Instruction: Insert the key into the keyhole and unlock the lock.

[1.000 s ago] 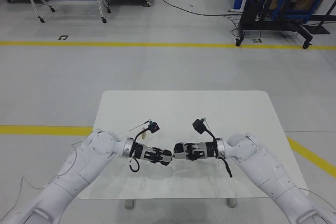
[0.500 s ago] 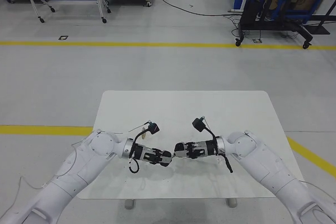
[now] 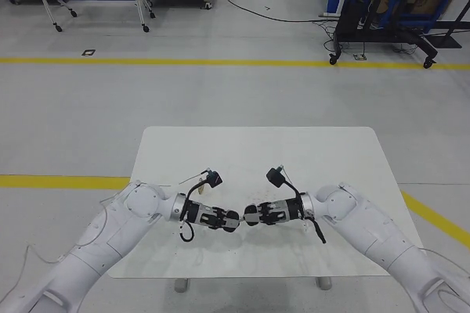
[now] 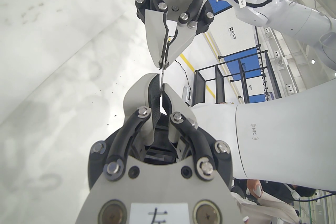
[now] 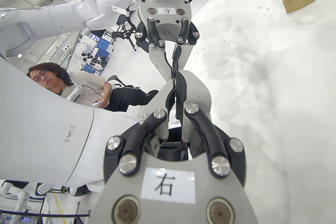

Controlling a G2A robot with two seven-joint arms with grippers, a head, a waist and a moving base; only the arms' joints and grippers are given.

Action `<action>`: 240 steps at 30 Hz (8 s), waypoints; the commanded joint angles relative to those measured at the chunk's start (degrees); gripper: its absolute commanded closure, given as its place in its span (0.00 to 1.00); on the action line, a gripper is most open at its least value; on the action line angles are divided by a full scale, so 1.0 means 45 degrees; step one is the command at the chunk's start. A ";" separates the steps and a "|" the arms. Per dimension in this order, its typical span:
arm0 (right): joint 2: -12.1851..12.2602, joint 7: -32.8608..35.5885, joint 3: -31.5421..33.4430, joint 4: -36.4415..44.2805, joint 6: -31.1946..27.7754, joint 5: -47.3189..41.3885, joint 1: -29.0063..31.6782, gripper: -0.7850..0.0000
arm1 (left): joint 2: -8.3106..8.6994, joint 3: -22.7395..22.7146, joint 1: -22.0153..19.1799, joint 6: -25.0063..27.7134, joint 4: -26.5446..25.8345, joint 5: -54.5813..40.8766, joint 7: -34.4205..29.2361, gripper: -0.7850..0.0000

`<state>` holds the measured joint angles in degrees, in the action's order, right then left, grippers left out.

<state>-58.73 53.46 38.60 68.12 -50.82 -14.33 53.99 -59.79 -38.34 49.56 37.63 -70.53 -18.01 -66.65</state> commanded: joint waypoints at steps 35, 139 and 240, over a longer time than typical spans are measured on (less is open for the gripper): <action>0.0802 -0.4469 0.2112 0.0734 -0.1595 0.1042 0.2225 1.00 | 0.1533 -0.3626 0.1075 -0.0653 -0.1771 0.4161 0.2299 0.00; 0.0802 -0.4469 0.2112 0.0734 -0.1595 0.1042 0.2225 1.00 | -0.1602 -0.2283 -0.2645 -0.2986 0.6020 -0.1239 -0.2988 1.00; -0.0214 -0.7134 0.2896 0.5151 0.6445 -0.2451 0.5237 1.00 | -0.2282 -0.2492 -0.0418 -0.8147 0.3557 -0.4138 0.4263 1.00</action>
<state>-59.56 28.81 51.68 90.33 -23.44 -29.51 76.59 -70.16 -49.05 47.09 0.83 -53.68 -36.85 -49.70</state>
